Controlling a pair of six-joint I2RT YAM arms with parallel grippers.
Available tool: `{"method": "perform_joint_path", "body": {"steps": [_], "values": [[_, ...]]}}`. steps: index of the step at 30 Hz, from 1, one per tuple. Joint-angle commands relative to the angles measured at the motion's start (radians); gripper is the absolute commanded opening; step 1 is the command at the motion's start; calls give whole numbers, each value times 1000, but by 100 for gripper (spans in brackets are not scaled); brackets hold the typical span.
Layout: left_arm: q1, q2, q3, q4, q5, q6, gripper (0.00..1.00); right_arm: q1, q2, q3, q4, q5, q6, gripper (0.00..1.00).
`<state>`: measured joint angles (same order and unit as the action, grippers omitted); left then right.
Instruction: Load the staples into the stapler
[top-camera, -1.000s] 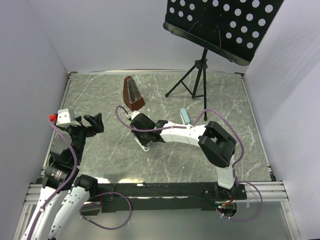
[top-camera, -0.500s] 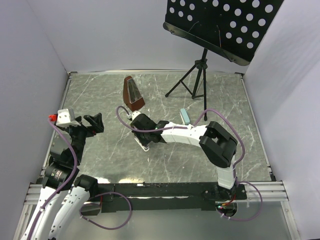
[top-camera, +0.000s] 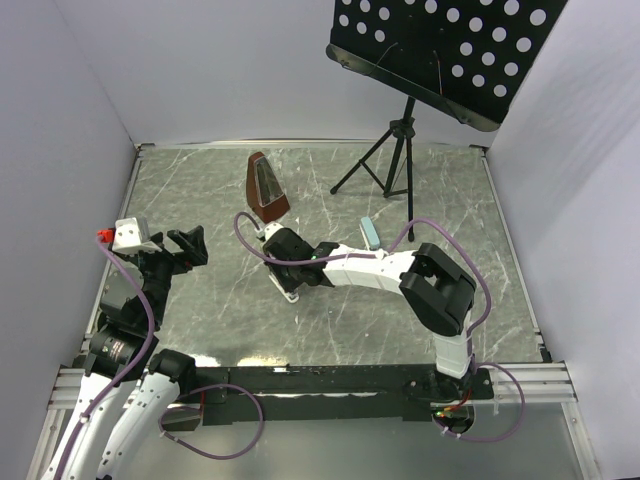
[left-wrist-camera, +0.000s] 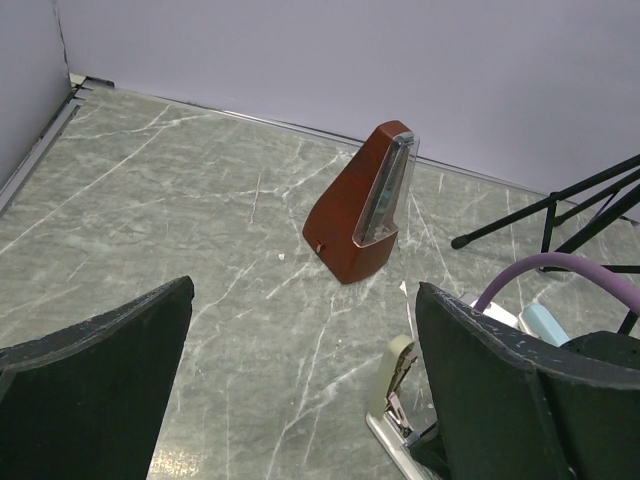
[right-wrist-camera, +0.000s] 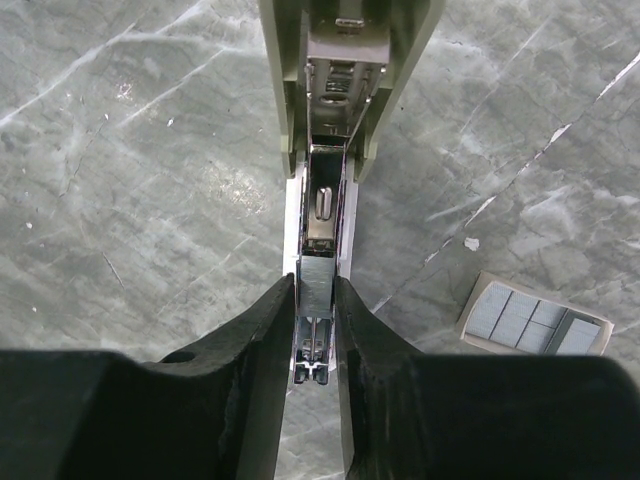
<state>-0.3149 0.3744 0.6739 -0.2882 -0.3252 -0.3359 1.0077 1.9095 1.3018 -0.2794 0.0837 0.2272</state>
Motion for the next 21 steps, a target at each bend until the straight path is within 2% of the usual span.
{"method": "perform_joint_path", "body": {"steps": [1, 21], "values": [[0, -9, -2, 44, 11, -2, 97, -1, -50, -13, -24, 2, 6, 32], [-1, -8, -2, 43, 11, -2, 97, -12, -106, 4, -12, 40, -20, 38]]}}
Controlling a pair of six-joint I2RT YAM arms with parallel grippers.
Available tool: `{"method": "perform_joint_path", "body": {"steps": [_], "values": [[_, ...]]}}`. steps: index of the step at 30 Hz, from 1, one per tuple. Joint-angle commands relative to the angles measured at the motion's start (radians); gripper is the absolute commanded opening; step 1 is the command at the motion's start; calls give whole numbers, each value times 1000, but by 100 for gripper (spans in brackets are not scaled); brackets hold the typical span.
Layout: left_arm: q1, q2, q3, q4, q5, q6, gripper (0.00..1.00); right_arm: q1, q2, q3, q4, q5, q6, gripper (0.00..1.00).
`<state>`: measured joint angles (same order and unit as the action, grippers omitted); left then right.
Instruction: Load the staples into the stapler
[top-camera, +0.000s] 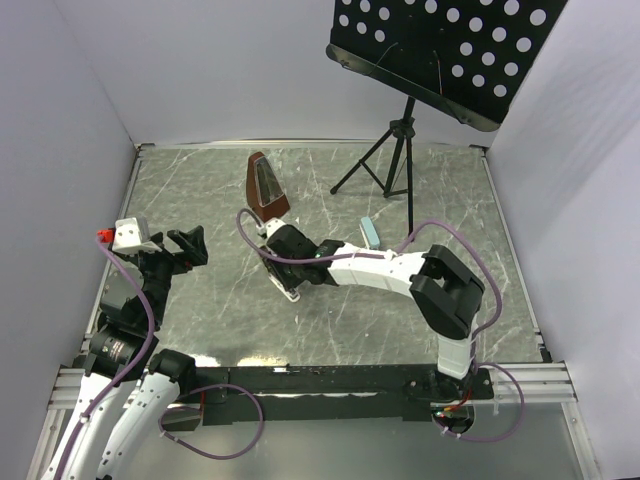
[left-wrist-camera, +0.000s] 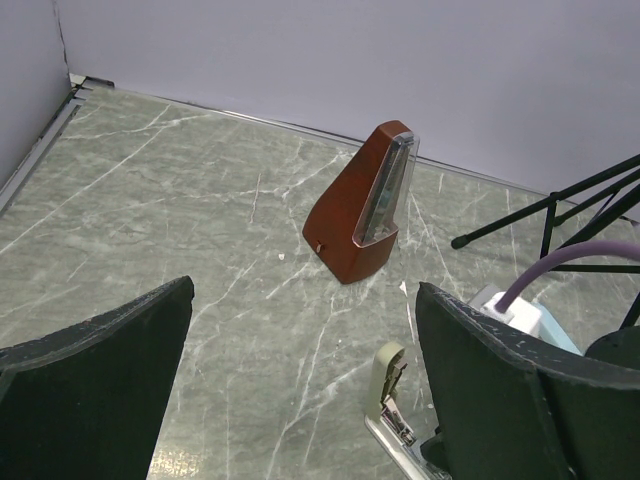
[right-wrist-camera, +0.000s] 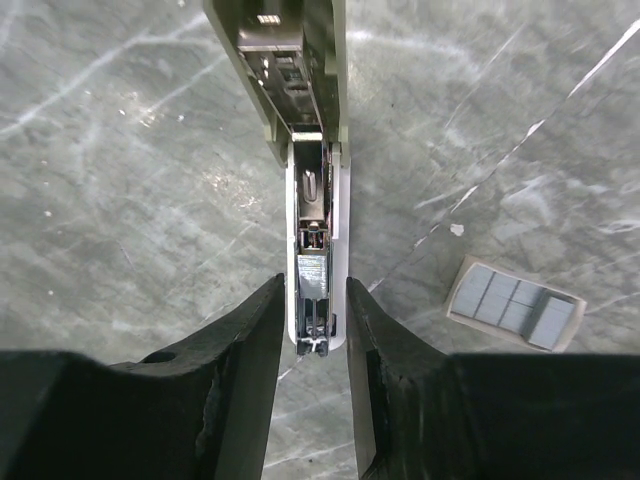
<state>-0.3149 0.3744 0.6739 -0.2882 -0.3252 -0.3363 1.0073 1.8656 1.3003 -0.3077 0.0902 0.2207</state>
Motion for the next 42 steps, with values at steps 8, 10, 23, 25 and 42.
{"method": "perform_joint_path", "body": {"steps": [8, 10, 23, 25, 42], "values": [[-1, -9, -4, 43, 8, 0, 97, -27, 4, 65, 5, 26, -23, 44], [-1, -11, -4, 43, 8, 0, 97, -26, 15, 70, 9, 23, -23, 45], [-1, -11, -4, 41, 6, 0, 97, -29, 76, 99, -7, 11, -27, 47], [-1, -12, -4, 41, 6, 0, 97, -29, 79, 99, -11, 13, -26, 47], [0, -11, -4, 43, 9, 0, 97, -29, 53, 53, -54, 3, -32, 47]]}}
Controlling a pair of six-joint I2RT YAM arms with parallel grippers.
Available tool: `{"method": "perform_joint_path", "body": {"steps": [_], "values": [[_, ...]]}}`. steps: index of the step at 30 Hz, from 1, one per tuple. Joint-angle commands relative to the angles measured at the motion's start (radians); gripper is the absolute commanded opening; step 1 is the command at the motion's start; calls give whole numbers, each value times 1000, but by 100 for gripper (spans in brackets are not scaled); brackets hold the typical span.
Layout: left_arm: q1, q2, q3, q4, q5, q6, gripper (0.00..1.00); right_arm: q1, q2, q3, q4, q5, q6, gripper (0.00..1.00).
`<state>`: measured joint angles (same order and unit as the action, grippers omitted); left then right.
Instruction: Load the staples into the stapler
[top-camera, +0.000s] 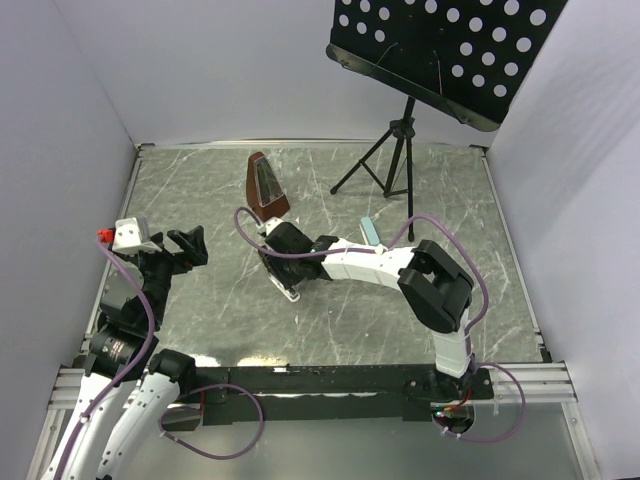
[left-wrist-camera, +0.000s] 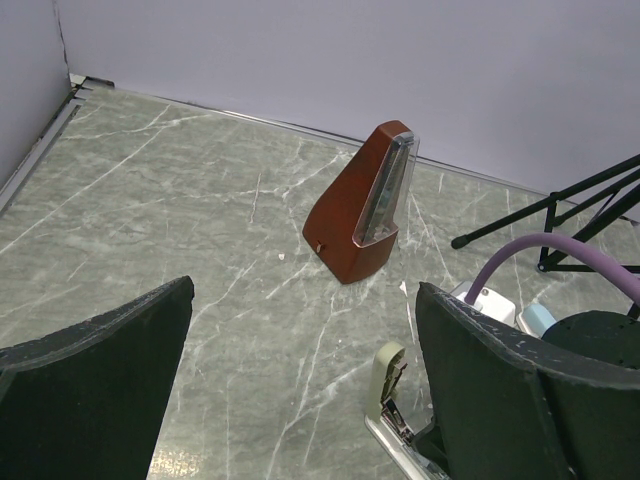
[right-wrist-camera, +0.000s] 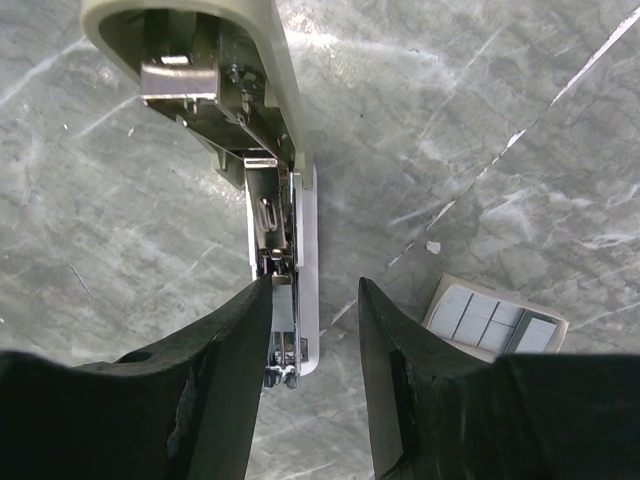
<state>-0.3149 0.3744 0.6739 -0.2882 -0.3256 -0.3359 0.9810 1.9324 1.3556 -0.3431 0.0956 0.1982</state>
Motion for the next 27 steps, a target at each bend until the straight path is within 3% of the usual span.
{"method": "perform_joint_path", "body": {"steps": [1, 18, 27], "values": [[-1, -11, -4, 43, 11, 0, 97, -2, -13, -9, -20, -2, -11, 47], [-1, -9, -4, 43, 10, 0, 97, -4, -81, -19, -1, 15, -6, 47], [-1, -11, -2, 41, 7, 0, 97, -11, -38, 17, 18, 20, -11, 47]]}}
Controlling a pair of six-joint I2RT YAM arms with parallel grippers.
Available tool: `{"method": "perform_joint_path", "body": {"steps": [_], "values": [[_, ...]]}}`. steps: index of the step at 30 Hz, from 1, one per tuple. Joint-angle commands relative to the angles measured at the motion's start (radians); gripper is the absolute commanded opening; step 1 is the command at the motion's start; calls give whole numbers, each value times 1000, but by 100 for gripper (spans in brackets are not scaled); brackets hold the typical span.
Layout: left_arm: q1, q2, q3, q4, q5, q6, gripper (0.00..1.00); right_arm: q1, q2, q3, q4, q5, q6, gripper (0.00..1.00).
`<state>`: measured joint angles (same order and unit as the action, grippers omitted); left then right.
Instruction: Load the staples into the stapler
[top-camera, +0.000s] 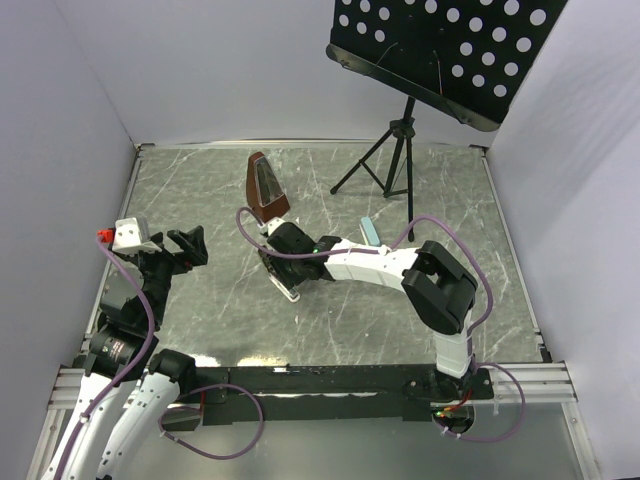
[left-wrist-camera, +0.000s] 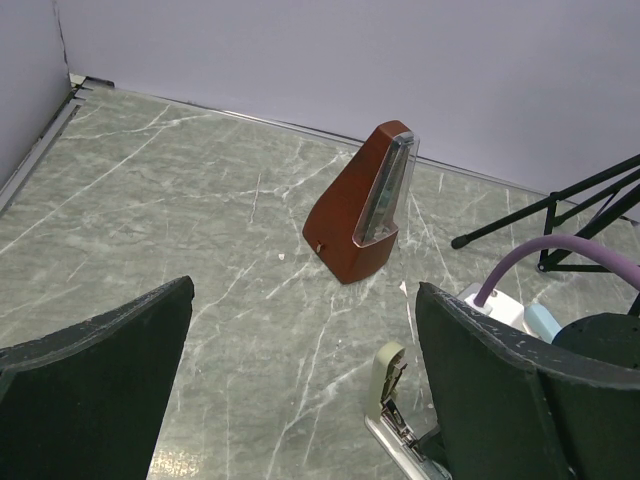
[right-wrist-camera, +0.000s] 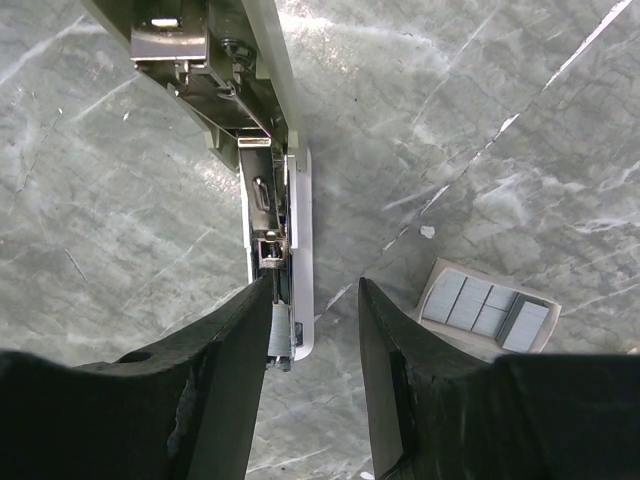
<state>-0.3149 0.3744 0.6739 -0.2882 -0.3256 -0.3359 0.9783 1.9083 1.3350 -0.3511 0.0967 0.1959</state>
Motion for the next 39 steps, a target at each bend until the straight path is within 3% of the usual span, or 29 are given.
{"method": "perform_joint_path", "body": {"steps": [1, 11, 20, 39], "values": [[-1, -11, -2, 41, 7, 0, 97, -9, -9, 42, 23, 18, -9, 47], [-1, -9, -4, 43, 10, 0, 97, -10, -43, -3, 24, -23, 3, 47], [-1, 0, -4, 44, 13, -2, 97, -6, -178, -190, 127, -80, 46, 54], [0, 31, -8, 47, 8, -2, 97, 11, -106, -197, 164, -91, 4, 52]]}}
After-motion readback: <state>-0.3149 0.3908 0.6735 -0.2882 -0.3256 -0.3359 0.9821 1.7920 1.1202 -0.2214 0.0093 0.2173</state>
